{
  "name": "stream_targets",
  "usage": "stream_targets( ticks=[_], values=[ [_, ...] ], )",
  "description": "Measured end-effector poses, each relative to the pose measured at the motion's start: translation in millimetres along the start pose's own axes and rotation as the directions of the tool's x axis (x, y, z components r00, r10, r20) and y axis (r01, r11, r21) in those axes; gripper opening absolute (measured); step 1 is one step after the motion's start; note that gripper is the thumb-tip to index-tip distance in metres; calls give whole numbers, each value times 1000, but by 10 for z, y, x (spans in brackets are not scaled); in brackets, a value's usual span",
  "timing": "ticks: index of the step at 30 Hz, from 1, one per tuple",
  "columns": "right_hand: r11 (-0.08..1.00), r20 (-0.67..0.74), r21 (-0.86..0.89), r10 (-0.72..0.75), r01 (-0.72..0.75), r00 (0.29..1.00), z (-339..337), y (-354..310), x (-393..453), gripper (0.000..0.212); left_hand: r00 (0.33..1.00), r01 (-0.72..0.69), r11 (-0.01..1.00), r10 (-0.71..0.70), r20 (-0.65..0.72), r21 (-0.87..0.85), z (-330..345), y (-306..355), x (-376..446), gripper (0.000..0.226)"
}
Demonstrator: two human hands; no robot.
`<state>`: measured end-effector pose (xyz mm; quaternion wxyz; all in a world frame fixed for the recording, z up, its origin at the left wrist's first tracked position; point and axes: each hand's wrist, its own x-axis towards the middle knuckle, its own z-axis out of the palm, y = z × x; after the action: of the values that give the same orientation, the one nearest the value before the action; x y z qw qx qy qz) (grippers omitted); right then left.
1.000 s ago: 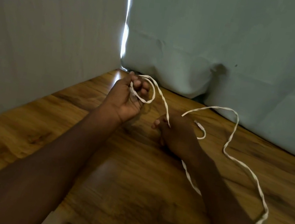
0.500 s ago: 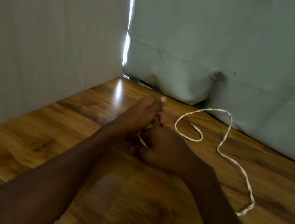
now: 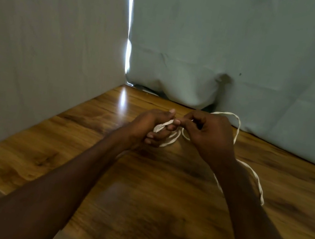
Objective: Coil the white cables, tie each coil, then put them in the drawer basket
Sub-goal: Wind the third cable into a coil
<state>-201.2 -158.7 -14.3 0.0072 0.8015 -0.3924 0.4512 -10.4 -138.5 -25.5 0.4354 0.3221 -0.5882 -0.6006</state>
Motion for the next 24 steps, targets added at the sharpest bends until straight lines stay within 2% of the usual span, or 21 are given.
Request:
stream_targets(
  ticks=[2,4,6,9,11,13,15,17,20,24],
  values=[
    [998,-36,32,51,-50,998,-8,69,-3,36,996,38,995,-30,85,-90,10,29,7,40],
    [996,29,75,47,-49,998,15,88,-27,34,993,59,987,-42,114,-152,13,13,20,36],
    [969,113,217,97,-120,989,90,51,-69,35,990,78,966,-45,136,-245,4,-15,42,35],
    [806,199,466,306,-365,931,166,-74,-106,37,986,87,900,-17,164,-427,-42,-16,70,33],
    [673,294,544,407,-502,865,184,-166,-90,44,988,76,857,6,156,-509,-80,4,83,29],
    [602,355,588,408,-540,841,198,-218,-73,41,990,49,841,31,138,-539,-97,16,87,28],
    [560,367,649,363,-515,857,202,-225,-65,23,990,21,821,64,128,-571,-113,15,82,29],
    [516,399,675,345,-527,849,185,-211,-58,15,990,19,813,64,122,-582,-140,7,84,29],
    [539,416,641,354,-546,838,164,-173,-41,17,988,40,838,48,146,-544,-163,-7,104,31],
    [611,397,579,368,-540,841,213,-177,-43,15,996,13,883,29,81,-469,-159,-28,138,36]
  ],
)
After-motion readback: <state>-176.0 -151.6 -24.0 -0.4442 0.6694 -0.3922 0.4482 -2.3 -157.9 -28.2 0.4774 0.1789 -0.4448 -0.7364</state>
